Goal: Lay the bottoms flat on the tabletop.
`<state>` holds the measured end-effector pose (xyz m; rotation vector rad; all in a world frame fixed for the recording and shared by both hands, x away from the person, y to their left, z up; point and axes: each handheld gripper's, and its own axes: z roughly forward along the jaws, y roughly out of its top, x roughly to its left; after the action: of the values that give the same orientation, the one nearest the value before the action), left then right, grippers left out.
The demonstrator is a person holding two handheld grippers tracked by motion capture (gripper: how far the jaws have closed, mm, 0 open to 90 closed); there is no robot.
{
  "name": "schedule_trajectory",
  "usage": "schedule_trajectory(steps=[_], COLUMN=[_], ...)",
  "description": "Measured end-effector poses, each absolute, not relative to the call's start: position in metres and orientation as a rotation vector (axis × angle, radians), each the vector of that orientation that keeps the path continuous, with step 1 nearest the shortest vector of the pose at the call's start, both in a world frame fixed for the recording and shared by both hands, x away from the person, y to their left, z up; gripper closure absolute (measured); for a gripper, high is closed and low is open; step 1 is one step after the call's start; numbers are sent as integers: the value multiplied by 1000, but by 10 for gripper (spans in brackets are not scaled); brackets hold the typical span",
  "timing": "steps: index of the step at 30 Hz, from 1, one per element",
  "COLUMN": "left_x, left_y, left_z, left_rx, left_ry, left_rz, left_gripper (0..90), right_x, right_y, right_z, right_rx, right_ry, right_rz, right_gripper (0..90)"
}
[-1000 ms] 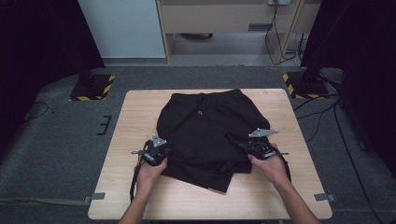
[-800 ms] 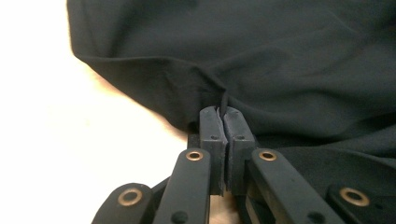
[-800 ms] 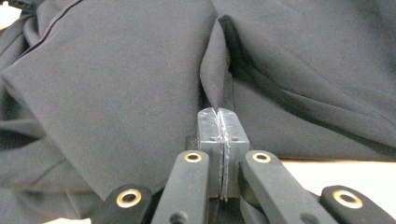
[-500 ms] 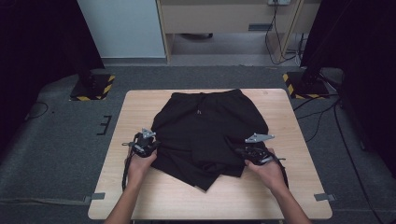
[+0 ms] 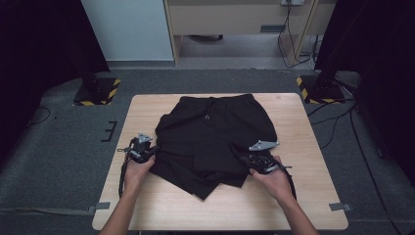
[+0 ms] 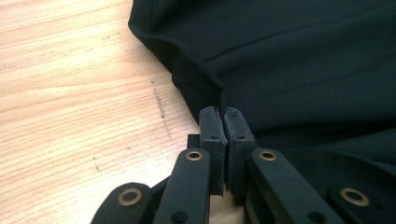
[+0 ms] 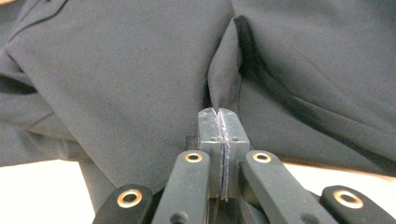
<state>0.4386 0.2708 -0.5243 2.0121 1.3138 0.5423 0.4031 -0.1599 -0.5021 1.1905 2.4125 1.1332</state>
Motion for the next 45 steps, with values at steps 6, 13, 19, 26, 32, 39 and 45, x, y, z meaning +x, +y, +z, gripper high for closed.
schedule_trajectory(steps=[6,13,19,26,32,39,45], left_x=[437,435,429,412,379,328,308], left_y=[269,263,262,261,252,211,178], left_z=[-523,-522,-522,-517,-502,-494,-506], left_rx=[2032,2058,2042,1995,1949,1963,1996], left_ry=[1316,1319,1315,1274,1205,1046,939], left_rz=[566,584,591,607,616,563,481], left_gripper=[885,881,843,659,559,417,277], right_x=[397,389,383,389,379,351,346], right_y=[-169,-207,-241,-266,-266,-246,-212], right_z=[-502,-505,-511,-519,-502,-487,-495], right_rx=[1190,1230,1296,1410,1377,1269,1173], right_ry=[2398,2351,2305,2241,2163,2191,2215], right_rz=[1159,1172,1161,1136,1239,1322,1338], right_gripper=[899,898,898,804,583,401,192])
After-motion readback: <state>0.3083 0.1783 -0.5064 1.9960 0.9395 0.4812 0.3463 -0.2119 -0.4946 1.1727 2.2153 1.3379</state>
